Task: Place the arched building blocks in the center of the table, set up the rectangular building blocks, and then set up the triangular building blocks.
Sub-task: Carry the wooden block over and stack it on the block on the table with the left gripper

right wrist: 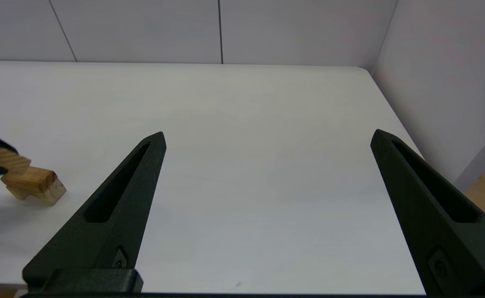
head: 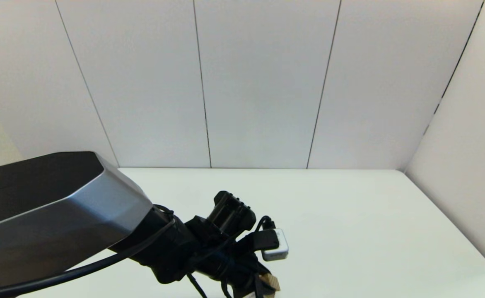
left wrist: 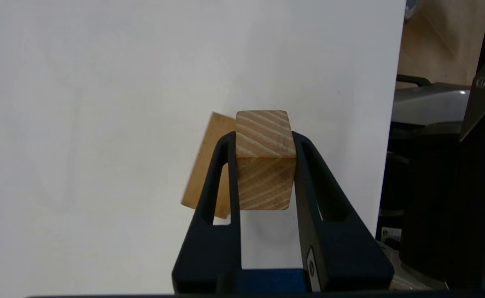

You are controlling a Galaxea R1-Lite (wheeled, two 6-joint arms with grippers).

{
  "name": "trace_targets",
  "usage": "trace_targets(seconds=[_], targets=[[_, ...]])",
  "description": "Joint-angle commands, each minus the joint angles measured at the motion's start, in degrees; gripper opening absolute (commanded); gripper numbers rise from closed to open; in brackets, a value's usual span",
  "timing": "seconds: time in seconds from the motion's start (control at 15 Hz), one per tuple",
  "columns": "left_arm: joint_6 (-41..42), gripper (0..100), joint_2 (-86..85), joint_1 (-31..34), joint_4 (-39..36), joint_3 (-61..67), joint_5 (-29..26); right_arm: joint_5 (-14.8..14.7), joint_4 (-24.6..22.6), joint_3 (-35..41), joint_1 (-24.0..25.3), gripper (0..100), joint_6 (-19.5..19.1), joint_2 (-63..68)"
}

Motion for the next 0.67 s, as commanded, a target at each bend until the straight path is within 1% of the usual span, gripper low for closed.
trace_targets(seconds=[0.07,0.47,0.67], targets=[[3.26,0,-0.65,1.98,-0.21,2.44,-3.82,0.02,0.06,0.00,0.01,100,-0.05,-0.01],[3.79,0,0.58,2.77,-0.82,2.88,-3.82,0.02,0.06,0.00,0.01,100,-0.05,-0.01],[3.88,0,2.86,2.77,-4.43,2.97,-3.73,0.02,0.06,0.00,0.01,100,-0.05,-0.01]])
